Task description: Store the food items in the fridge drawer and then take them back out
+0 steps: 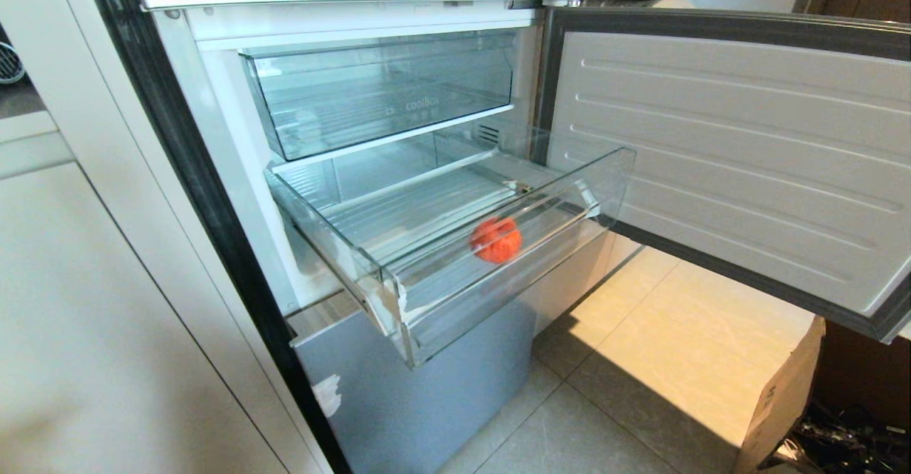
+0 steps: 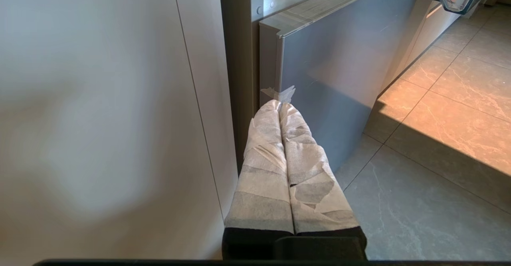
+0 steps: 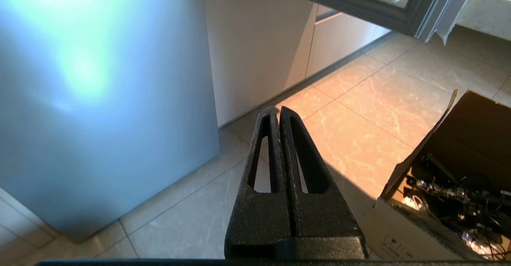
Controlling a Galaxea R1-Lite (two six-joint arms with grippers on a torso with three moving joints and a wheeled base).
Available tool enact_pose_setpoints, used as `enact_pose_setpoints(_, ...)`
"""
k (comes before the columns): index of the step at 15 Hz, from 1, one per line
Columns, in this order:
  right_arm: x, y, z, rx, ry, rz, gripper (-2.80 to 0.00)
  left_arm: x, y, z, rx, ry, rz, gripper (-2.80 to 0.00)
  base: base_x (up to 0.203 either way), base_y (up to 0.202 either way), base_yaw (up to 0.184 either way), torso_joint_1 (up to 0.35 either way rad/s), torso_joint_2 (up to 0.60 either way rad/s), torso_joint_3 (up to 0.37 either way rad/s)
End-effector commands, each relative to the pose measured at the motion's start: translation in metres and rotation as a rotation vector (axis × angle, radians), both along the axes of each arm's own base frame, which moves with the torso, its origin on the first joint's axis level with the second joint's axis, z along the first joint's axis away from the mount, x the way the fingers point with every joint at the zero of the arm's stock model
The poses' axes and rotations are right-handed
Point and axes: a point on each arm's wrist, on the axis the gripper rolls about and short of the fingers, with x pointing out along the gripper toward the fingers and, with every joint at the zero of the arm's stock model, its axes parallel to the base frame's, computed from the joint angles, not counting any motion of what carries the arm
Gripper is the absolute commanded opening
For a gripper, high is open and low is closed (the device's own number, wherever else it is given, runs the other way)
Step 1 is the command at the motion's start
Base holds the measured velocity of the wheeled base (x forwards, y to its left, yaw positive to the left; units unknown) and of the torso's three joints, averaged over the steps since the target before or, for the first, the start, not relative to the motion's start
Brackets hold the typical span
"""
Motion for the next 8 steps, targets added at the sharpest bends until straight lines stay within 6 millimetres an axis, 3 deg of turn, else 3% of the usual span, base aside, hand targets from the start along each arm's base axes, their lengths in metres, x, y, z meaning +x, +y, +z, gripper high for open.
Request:
enact_pose_setpoints(1,-0.0003,0.0000,-0.0006,0.000,-0.002,0.000,-2.80,0.0001,0.0000,0.0000,0.000,0.001,0.000,-2.80,0.000,0.000,0.000,0.000,0.00,0.000)
enact_pose_setpoints(5,-0.0003,0.0000,-0.0006,0.000,-0.002,0.000,-2.80,0.0001,0.0000,0.0000,0.000,0.001,0.000,-2.80,-0.001,0.000,0.020,0.002,0.00,0.001)
enact_pose_setpoints(8,-0.0003,0.0000,-0.0006,0.000,-0.001,-0.001,-2.80,0.0001,0.0000,0.0000,0.000,0.001,0.000,-2.80,-0.003,-0.007,0.167,-0.001,0.00,0.003)
